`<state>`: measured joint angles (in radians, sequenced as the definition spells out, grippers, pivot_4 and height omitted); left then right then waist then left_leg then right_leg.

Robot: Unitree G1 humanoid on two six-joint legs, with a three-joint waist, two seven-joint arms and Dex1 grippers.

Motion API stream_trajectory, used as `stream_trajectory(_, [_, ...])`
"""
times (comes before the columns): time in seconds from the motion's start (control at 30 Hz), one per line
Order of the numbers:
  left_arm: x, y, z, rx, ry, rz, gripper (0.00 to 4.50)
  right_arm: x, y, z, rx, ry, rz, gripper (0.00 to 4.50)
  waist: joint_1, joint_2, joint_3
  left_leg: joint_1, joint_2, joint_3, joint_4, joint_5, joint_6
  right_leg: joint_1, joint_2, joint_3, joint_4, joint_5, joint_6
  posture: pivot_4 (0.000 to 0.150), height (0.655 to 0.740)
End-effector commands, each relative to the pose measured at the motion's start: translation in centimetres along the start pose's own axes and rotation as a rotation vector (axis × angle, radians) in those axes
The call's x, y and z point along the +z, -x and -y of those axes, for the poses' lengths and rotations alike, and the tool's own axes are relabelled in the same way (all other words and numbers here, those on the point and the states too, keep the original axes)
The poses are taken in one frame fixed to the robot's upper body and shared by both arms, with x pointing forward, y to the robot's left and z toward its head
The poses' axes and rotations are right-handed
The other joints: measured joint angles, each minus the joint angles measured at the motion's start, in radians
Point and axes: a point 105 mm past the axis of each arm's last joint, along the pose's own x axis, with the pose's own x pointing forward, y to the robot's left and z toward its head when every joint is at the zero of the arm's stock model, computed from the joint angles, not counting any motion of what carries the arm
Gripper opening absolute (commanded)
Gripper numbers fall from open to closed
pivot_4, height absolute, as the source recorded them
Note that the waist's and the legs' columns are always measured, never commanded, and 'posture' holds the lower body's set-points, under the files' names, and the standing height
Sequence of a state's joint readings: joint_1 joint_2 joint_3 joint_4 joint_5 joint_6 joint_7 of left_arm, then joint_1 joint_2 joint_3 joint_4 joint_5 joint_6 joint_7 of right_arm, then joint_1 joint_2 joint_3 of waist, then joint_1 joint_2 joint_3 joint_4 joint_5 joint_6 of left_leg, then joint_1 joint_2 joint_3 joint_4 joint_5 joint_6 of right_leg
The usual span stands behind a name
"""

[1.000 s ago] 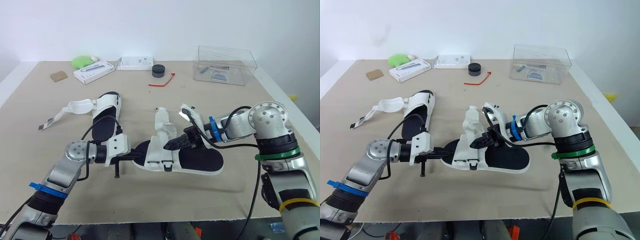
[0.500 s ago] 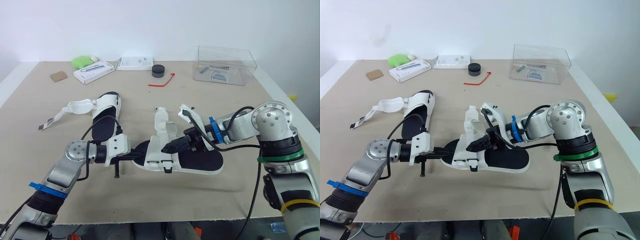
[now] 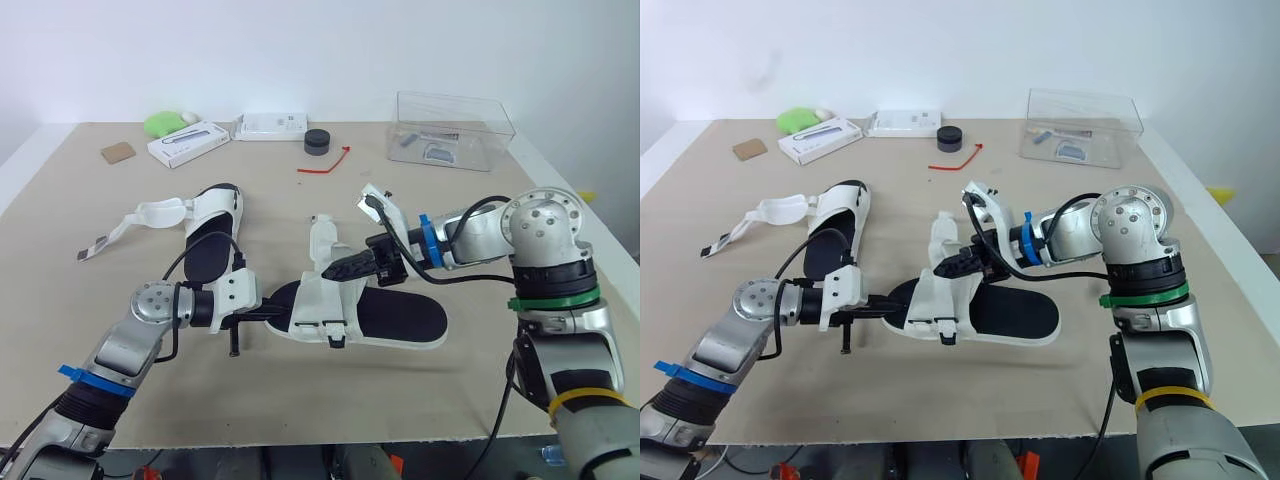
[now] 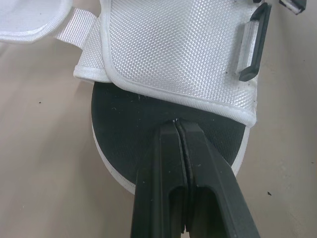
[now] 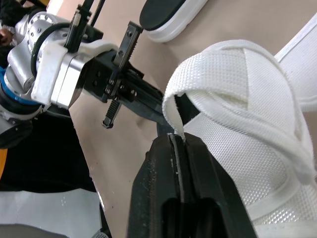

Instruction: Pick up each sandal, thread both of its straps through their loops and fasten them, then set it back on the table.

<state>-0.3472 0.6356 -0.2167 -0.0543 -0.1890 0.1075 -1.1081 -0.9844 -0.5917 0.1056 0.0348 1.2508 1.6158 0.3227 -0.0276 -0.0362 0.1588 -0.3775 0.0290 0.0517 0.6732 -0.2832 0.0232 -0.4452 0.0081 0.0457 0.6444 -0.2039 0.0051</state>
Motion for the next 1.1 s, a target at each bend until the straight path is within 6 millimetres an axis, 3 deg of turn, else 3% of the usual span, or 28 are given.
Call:
stream_trajectory(0.03, [-0.7, 0.2, 0.1, 0.004, 0.013, -0.032, 0.00, -0.6, 0.0, -0.9, 0.025, 0.048, -0.019, 0.02, 0.000, 0.000, 0.000, 0.000, 0.000, 0.000, 0.000, 0.000, 0.000, 0.000, 0.000, 0.000, 0.000, 0.000, 0.000, 0.150, 0.7261])
stream_trajectory(0.57, [-0.6, 0.0, 0.0, -0.002, 0.016, -0.031, 0.00, -3.7, 0.1, -2.0, 0.028, 0.149, -0.120, 0.02, 0.000, 0.000, 0.000, 0.000, 0.000, 0.000, 0.000, 0.000, 0.000, 0.000, -0.001, 0.000, 0.000, -0.001, 0.001, 0.150, 0.7261])
stream_trajectory(0.87, [-0.6, 0.0, -0.1, -0.007, 0.013, -0.034, 0.00, -2.0, 0.8, -2.0, 0.000, 0.221, -0.037, 0.02, -0.001, 0.000, 0.000, 0.000, 0.000, 0.000, 0.000, 0.000, 0.000, 0.000, 0.000, 0.000, 0.000, -0.001, 0.001, 0.150, 0.7261])
stream_trajectory(0.97, [-0.6, -0.1, -0.1, -0.011, 0.013, -0.032, 0.00, -1.0, 2.2, -2.3, 0.025, 0.238, -0.002, 0.95, 0.000, 0.000, 0.000, 0.000, 0.000, 0.000, 0.000, 0.000, 0.000, 0.000, -0.001, -0.001, 0.000, -0.001, 0.001, 0.150, 0.7261])
stream_trajectory(1.1, [-0.6, -0.1, -0.2, -0.011, 0.011, -0.033, 0.00, -1.3, 4.0, -3.2, 0.109, 0.261, -0.012, 2.87, 0.001, 0.000, 0.000, 0.000, 0.000, 0.000, 0.000, 0.000, 0.000, 0.000, 0.000, -0.001, 0.000, -0.001, 0.000, 0.150, 0.7261])
